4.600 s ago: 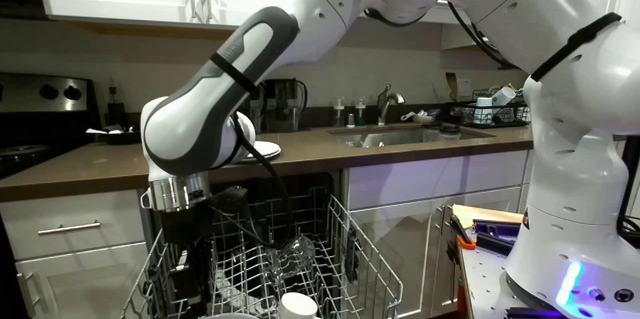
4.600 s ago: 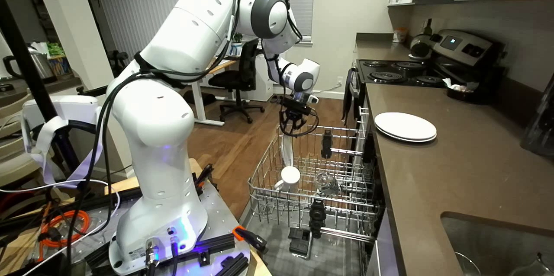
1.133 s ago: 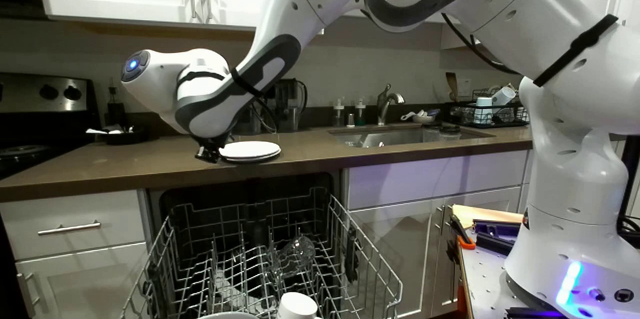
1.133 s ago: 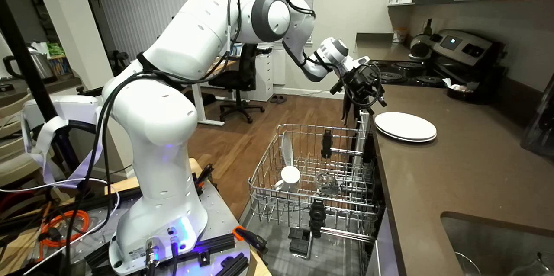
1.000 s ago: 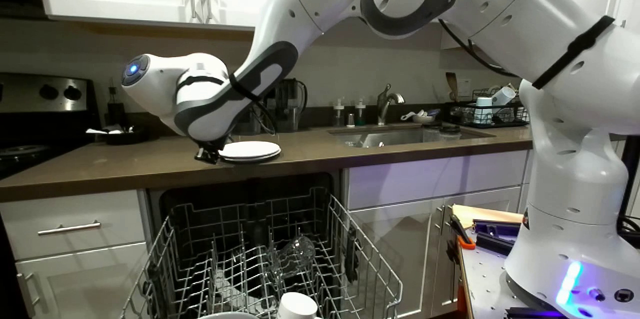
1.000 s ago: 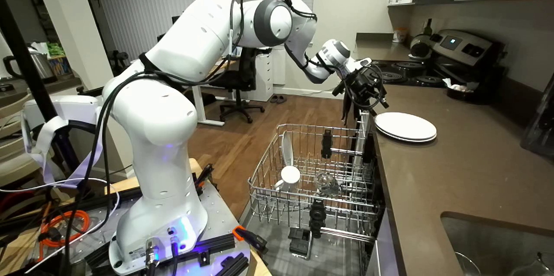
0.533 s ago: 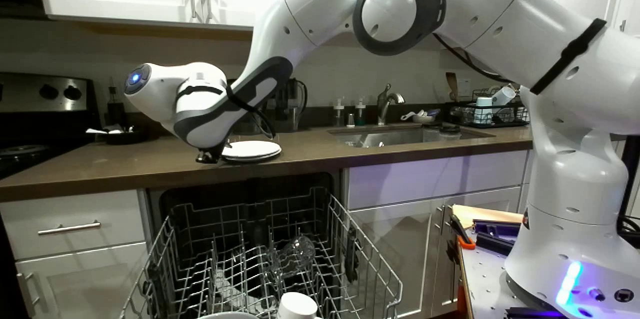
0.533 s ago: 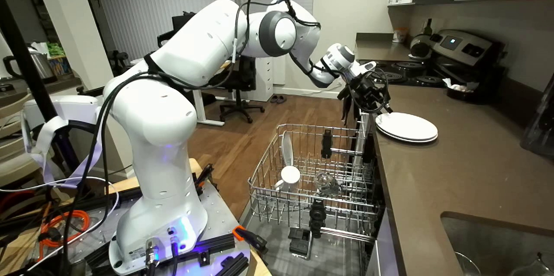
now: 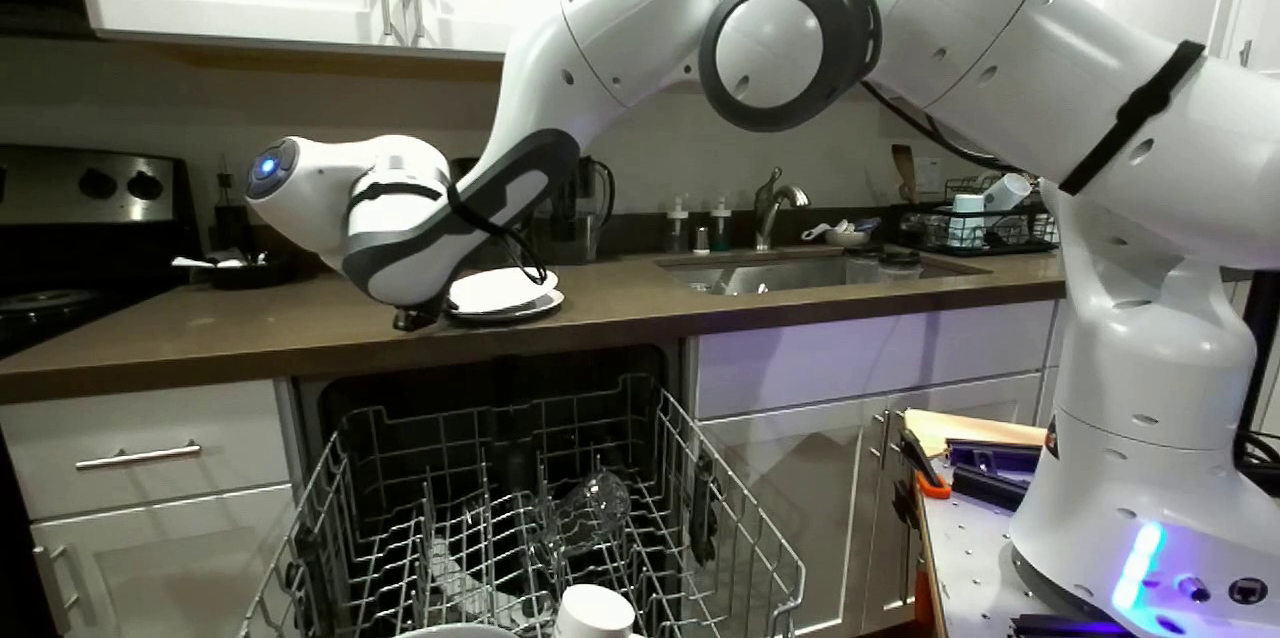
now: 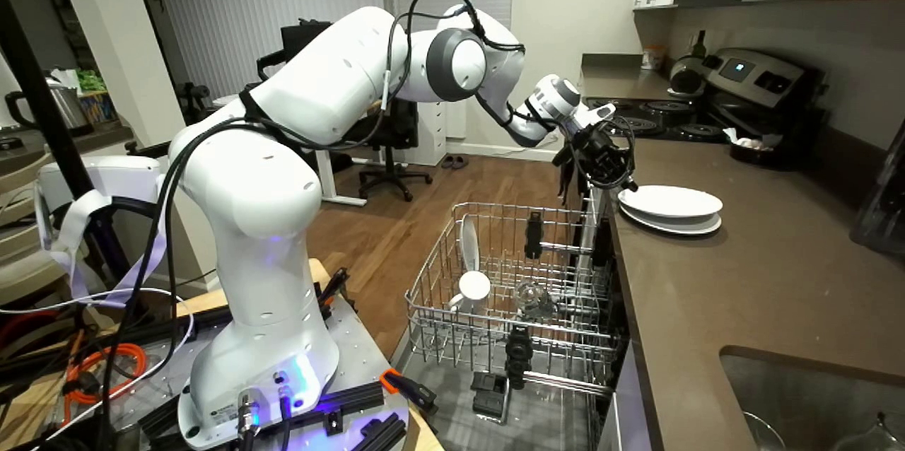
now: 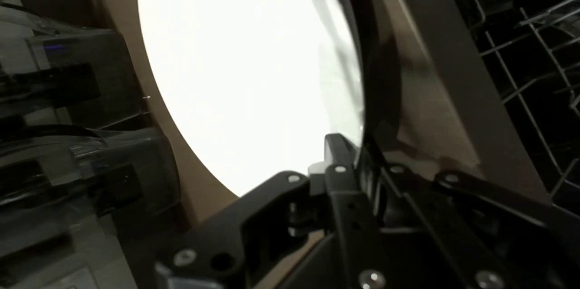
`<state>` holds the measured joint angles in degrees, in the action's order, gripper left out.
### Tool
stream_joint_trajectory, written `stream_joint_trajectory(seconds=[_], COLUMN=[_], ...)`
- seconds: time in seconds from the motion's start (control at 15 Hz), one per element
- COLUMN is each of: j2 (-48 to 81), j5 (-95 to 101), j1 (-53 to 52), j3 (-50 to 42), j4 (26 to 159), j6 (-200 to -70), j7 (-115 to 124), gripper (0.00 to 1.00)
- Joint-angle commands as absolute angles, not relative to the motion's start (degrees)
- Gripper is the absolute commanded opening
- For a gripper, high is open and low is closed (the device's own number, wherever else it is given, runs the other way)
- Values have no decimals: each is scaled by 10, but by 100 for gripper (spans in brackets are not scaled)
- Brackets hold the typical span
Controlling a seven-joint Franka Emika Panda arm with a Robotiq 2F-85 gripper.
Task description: Take the two white plates one after the other and put them vertically in the dishwasher then move the glass bottle to the right
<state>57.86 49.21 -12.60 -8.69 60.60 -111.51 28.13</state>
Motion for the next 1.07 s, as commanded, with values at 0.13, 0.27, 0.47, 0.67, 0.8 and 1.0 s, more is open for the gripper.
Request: stream_joint_trajectory(seconds=[0.13,0.27,0.47,0.67,0.8,1.0], j2=[590,590,590,588,586,581], j5=[478,478,478,477,478,475], j1=[-126,-126,-126,-126,-126,-127], j3=[-91,-92,-93,-93,-94,-91], j4=[576,573,572,572,570,575], j6=[-1095,-1093,-1093,-1093,-1090,-1088], j7=[271,271,271,271,271,272], gripper=[17,21,8,1,4,4])
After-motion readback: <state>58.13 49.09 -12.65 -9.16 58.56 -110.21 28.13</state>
